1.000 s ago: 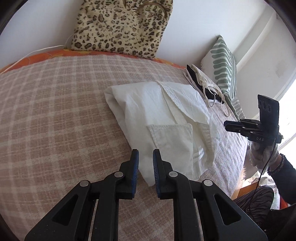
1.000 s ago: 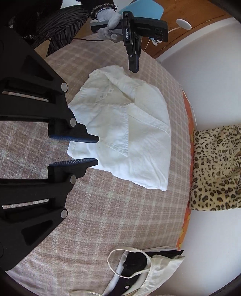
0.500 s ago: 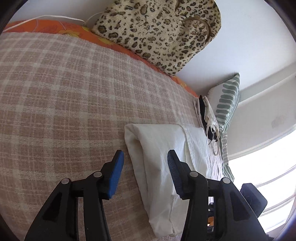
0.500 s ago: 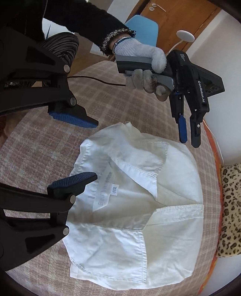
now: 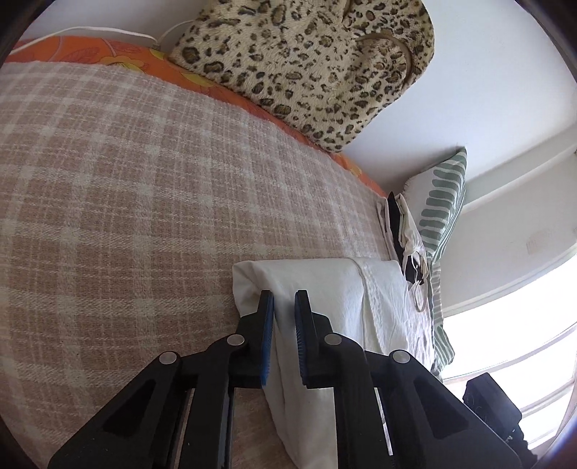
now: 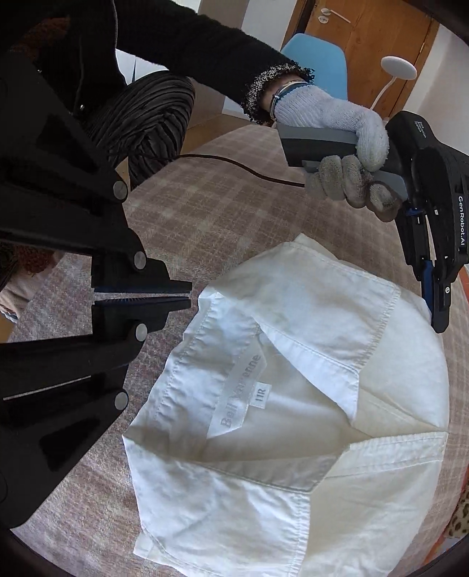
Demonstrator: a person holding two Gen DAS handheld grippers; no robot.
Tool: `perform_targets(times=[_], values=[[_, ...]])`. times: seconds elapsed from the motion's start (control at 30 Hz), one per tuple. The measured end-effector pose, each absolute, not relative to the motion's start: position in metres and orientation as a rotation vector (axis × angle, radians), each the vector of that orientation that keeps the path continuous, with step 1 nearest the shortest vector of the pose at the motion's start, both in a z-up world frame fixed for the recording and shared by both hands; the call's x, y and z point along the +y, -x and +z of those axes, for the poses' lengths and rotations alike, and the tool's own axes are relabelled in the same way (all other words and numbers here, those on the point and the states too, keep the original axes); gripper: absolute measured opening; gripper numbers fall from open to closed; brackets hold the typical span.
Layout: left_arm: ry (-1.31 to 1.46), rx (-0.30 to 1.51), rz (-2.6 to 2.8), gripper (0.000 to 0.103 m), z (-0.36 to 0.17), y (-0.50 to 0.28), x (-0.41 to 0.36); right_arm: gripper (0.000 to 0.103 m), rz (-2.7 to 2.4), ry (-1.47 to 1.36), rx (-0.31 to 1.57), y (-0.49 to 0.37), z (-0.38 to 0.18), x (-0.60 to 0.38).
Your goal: Fold small clothes
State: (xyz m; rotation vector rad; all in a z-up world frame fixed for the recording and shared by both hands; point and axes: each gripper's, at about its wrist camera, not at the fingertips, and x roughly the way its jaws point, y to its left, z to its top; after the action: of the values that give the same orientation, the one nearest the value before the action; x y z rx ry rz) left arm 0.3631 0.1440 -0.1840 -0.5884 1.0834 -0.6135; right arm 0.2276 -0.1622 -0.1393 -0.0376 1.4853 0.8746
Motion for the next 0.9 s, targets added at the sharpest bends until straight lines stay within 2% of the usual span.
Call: perform_targets(times=[0.07,0.23,0.27,0.37,0.4,0.57,0.6,0.63,0.9], values=[[0.609,1.086,-0.620,0.008,-0.185,-0.363,0.144,0.003,0.854,0.072,1.460,-0.227,-0.137,-0.163],[0.617,1.095,-0.617,0.008,-0.185,-0.361,0.146,0.005,0.861,-0.050,1.401,-0.231,-0.133,-0.168],[0.620,1.096,-0.620,0.008,-0.185,-0.360,0.147,0.008,0.865,-0.054,1.385,-0.230,-0.133,-0.167],[0.626,1.095,-0.619,0.008,-0.185,-0.360,0.147,0.031,0.850,-0.096,1.366,-0.237,-0.139,-0.165],[0.625,1.094,-0.619,0.008,-0.184,-0.359,0.147,0.032,0.850,-0.119,1.360,-0.239,-0.142,-0.162],[0.620,1.098,-0.621,0.008,-0.184,-0.356,0.147,0.031,0.818,-0.089,1.348,-0.244,-0.157,-0.138],[0.612,1.096,-0.620,0.008,-0.183,-0.356,0.146,0.013,0.821,-0.090,1.366,-0.245,-0.160,-0.136],[0.606,1.092,-0.617,0.008,-0.183,-0.356,0.146,0.005,0.826,-0.084,1.387,-0.247,-0.161,-0.135],[0.572,1.035,-0.613,0.005,-0.177,-0.349,0.143,0.004,0.904,0.051,1.434,-0.257,-0.118,-0.151]])
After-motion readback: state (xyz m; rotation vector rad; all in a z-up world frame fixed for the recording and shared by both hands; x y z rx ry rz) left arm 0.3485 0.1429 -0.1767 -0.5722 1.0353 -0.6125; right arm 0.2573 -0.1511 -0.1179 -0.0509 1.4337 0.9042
